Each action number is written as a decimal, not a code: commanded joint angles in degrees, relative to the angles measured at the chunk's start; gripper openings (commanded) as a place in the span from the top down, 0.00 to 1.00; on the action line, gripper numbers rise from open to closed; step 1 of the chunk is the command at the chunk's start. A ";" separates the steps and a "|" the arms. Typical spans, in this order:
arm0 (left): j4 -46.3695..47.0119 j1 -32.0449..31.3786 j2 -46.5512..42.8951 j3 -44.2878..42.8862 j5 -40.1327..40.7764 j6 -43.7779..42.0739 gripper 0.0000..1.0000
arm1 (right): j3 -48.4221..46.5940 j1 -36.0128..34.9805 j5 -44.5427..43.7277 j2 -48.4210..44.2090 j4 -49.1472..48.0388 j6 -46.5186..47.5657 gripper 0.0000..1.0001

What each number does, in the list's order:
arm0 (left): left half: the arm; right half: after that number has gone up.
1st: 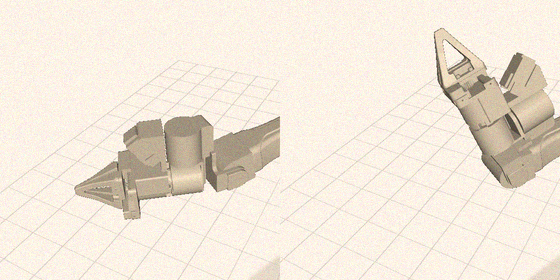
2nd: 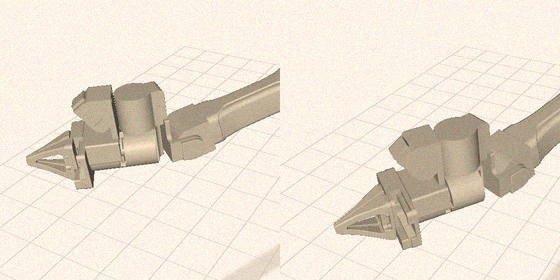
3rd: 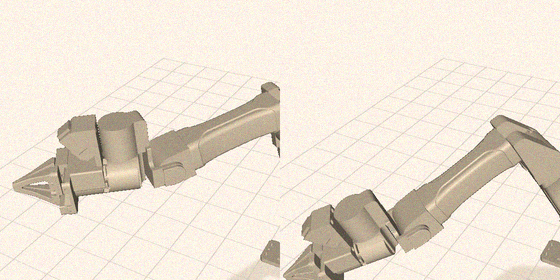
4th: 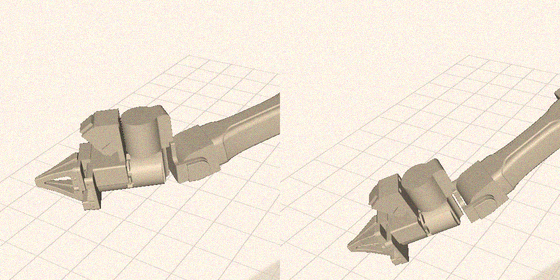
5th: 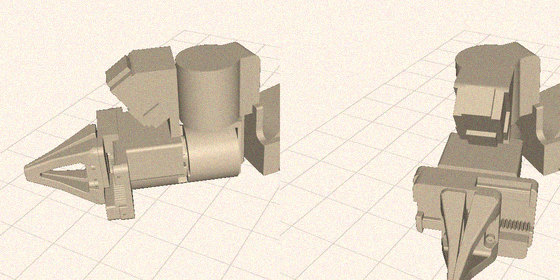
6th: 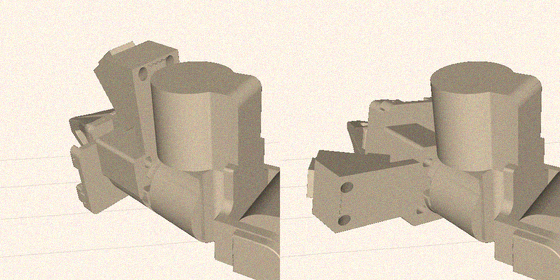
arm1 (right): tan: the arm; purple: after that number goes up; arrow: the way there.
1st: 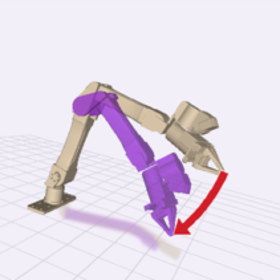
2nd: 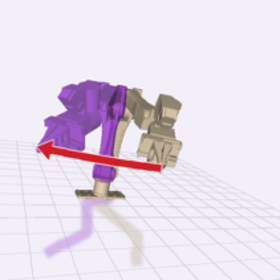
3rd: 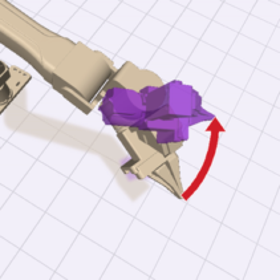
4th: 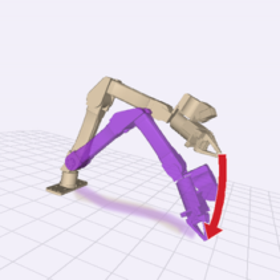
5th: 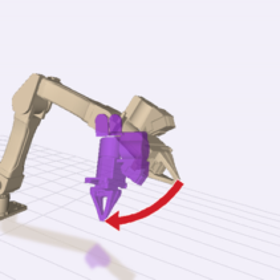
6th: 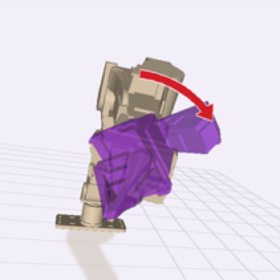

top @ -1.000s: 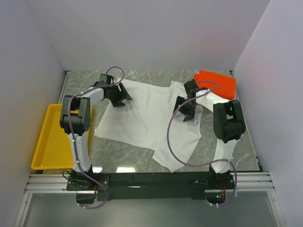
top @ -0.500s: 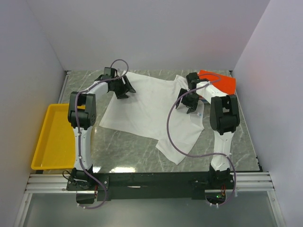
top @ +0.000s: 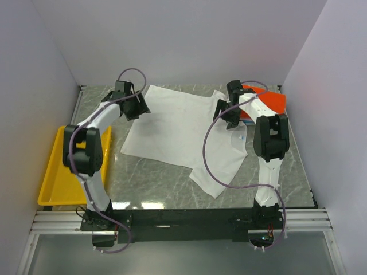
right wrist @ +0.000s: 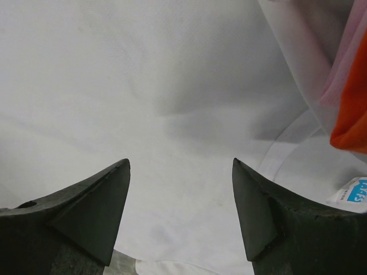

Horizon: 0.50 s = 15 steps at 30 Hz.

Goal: Fold and stack the t-shirts
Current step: Flatten the tshirt out

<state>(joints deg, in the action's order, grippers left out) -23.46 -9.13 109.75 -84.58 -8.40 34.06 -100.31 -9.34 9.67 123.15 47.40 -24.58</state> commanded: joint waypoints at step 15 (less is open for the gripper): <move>-3.52 0.60 -22.21 27.26 24.57 -2.16 0.55 | 6.62 0.29 3.69 -9.07 -0.73 1.29 0.22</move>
<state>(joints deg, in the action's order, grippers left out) -27.00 -8.84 92.55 -58.30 11.90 32.27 -95.02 -9.34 12.80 117.80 47.59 -24.10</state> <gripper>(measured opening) 0.446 0.778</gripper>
